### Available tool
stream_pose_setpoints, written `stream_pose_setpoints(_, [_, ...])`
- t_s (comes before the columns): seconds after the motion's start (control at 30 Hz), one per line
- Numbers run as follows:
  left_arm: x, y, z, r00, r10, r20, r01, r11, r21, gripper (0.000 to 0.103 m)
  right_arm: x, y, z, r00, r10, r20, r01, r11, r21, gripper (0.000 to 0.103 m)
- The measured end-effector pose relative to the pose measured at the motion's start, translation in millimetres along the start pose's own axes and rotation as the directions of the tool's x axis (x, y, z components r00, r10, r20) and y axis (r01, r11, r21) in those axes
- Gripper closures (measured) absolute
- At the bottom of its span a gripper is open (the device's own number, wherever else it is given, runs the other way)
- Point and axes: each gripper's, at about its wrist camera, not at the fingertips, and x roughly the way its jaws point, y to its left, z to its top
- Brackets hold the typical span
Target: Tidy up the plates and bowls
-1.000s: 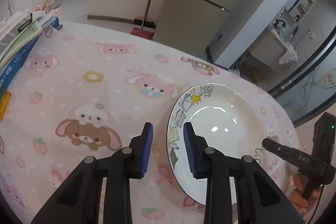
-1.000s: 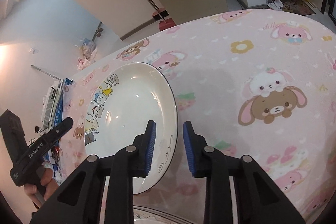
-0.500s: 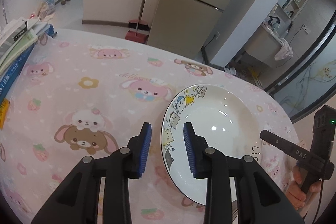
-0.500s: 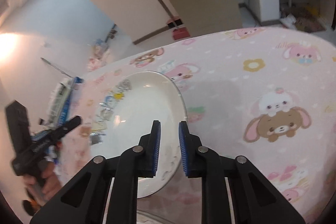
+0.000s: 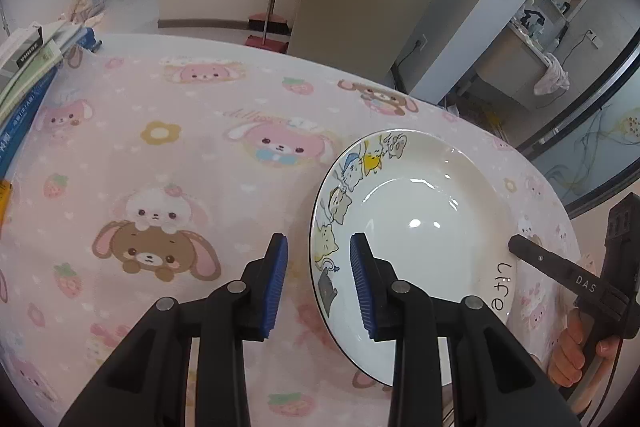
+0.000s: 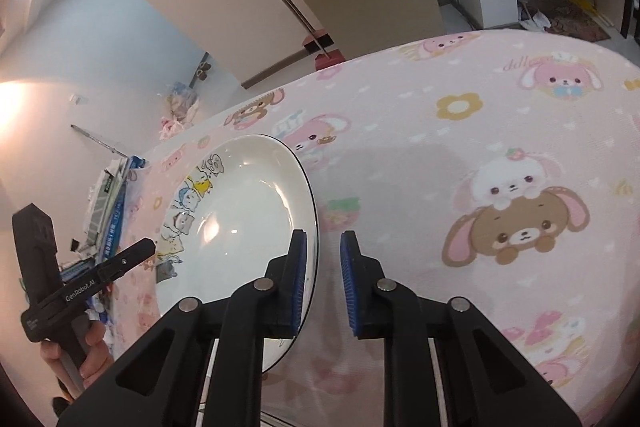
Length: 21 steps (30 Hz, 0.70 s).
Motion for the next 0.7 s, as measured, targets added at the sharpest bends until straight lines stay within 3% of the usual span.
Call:
stream_pose_setpoints(0.07, [3.0, -0.6, -1.3, 1.0, -0.003, 0.008, 0.003, 1.0, 0.015, 0.069, 2.9, -0.7, -0.4, 0.999, 0.039, -0.017, -0.039, 0.999, 0.021, 0.095])
stream_pose_setpoints(0.13, [5.8, -0.2, -2.4, 1.0, -0.002, 0.011, 0.002, 1.0, 0.02, 0.069, 6.0, -4.2, -1.1, 0.996, 0.079, -0.031, -0.077, 0.996, 0.051, 0.096])
stream_pose_setpoints(0.37, [24.5, 14.2, -4.7, 0.997, -0.064, -0.03, 0.061, 0.995, -0.077, 0.069, 11.6, -7.7, -4.5, 0.995, 0.092, -0.044, -0.09, 0.994, 0.063, 0.098])
stream_pose_setpoints(0.4, [26.5, 14.2, -5.0, 0.997, -0.064, -0.032, 0.062, 0.995, -0.077, 0.07, 12.7, -8.8, -4.7, 0.994, 0.099, -0.047, -0.095, 0.993, 0.073, 0.098])
stream_pose_setpoints(0.43, [27.8, 12.8, -5.4, 0.997, -0.065, -0.03, 0.062, 0.995, -0.072, 0.08, 13.9, -9.9, -4.8, 0.993, 0.105, -0.052, -0.1, 0.992, 0.082, 0.098])
stream_pose_setpoints(0.5, [30.8, 7.7, -6.5, 0.995, -0.089, -0.038, 0.087, 0.995, -0.057, 0.088, 19.1, -8.9, -5.3, 0.992, 0.112, -0.062, -0.106, 0.99, 0.088, 0.098])
stream_pose_setpoints(0.6, [30.7, 2.2, -7.7, 0.998, -0.058, -0.021, 0.057, 0.998, -0.037, 0.088, 20.4, -6.7, -5.6, 0.993, 0.102, -0.063, -0.097, 0.992, 0.087, 0.097])
stream_pose_setpoints(0.7, [32.3, 4.8, -8.2, 0.997, -0.075, -0.019, 0.074, 0.995, -0.061, 0.088, 22.3, -8.0, -6.2, 0.992, 0.113, -0.063, -0.106, 0.988, 0.112, 0.097])
